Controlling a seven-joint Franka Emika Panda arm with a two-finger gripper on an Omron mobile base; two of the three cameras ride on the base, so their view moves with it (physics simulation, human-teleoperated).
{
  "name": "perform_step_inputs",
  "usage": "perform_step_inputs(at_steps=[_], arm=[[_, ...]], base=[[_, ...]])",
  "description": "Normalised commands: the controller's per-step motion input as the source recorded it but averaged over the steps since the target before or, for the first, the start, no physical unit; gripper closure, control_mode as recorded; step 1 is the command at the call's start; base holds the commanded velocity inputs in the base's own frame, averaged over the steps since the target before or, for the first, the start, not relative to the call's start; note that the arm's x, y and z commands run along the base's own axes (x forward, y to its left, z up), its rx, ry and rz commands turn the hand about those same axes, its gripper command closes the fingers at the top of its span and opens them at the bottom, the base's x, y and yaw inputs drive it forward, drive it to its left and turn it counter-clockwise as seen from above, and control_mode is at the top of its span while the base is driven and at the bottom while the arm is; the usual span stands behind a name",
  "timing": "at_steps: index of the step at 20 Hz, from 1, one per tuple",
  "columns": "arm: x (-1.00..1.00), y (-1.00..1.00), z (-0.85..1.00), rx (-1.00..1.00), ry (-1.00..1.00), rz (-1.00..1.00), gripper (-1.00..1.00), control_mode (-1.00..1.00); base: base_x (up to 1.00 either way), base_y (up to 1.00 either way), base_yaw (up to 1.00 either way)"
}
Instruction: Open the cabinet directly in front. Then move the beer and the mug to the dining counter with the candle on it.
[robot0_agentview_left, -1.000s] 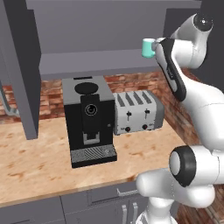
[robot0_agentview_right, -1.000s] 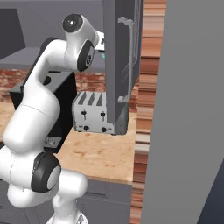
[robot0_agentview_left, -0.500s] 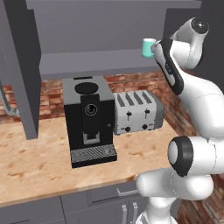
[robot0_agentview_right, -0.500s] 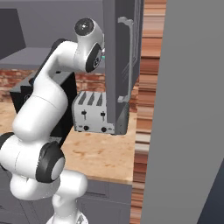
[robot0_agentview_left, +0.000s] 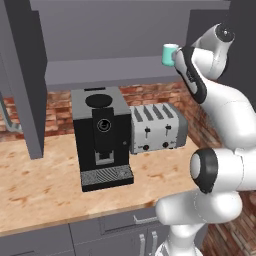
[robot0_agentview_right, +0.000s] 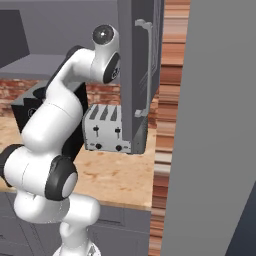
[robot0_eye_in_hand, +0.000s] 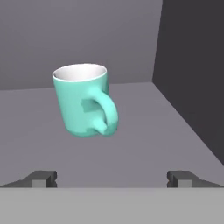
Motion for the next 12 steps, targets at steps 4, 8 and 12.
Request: perform_step_inputs(at_steps=[4, 8, 12], arm=[[0.39, 0.0, 0.0, 0.0, 0.0, 0.01, -1.0, -1.0], [0.4, -0.01, 0.0, 0.01, 0.0, 0.07, -1.0, -1.0], [0.36, 0.0, 0.0, 0.0, 0.0, 0.09, -1.0, -1.0]], base=[[0.0, 0.0, 0.0], [0.0, 0.0, 0.0], [0.0, 0.0, 0.0]])
